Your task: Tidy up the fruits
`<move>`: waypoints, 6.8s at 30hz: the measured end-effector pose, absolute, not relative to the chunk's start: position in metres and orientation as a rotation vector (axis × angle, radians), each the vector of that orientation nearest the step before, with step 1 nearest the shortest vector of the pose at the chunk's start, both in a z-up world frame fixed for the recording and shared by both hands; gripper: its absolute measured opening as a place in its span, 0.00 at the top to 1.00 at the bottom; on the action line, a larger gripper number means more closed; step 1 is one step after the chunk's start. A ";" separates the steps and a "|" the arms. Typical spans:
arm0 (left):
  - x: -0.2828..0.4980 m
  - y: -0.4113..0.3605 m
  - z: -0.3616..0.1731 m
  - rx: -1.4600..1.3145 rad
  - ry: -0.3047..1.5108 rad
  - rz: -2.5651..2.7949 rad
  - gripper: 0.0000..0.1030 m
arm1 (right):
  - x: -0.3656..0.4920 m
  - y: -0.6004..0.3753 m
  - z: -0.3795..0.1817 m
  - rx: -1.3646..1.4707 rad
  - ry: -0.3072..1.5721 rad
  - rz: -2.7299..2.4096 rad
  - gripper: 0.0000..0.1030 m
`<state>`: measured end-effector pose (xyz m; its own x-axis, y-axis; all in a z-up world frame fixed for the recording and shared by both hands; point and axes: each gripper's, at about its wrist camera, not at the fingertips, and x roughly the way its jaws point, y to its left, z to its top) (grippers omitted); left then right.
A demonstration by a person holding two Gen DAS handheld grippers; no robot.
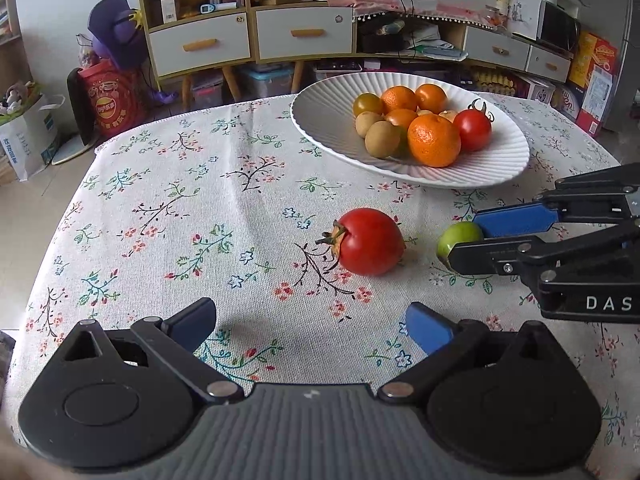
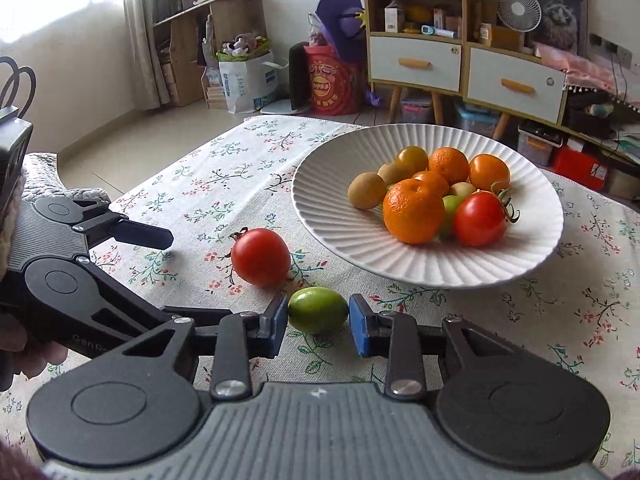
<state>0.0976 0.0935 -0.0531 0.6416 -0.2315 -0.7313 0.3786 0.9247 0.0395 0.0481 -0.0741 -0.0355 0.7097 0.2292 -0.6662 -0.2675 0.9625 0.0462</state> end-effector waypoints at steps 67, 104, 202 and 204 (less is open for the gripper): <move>0.135 0.035 -0.018 0.028 0.747 -0.413 0.62 | 0.063 -0.131 -0.011 -0.055 0.642 0.119 0.69; 0.077 0.061 0.010 -0.024 0.812 -0.234 0.07 | 0.008 -0.152 0.014 0.082 0.705 -0.087 0.13; 0.021 0.043 -0.004 0.068 0.843 -0.111 0.04 | -0.024 -0.113 -0.008 0.024 0.818 -0.137 0.01; 0.021 0.043 -0.004 0.069 0.843 -0.111 0.04 | -0.024 -0.113 -0.008 0.025 0.819 -0.137 0.01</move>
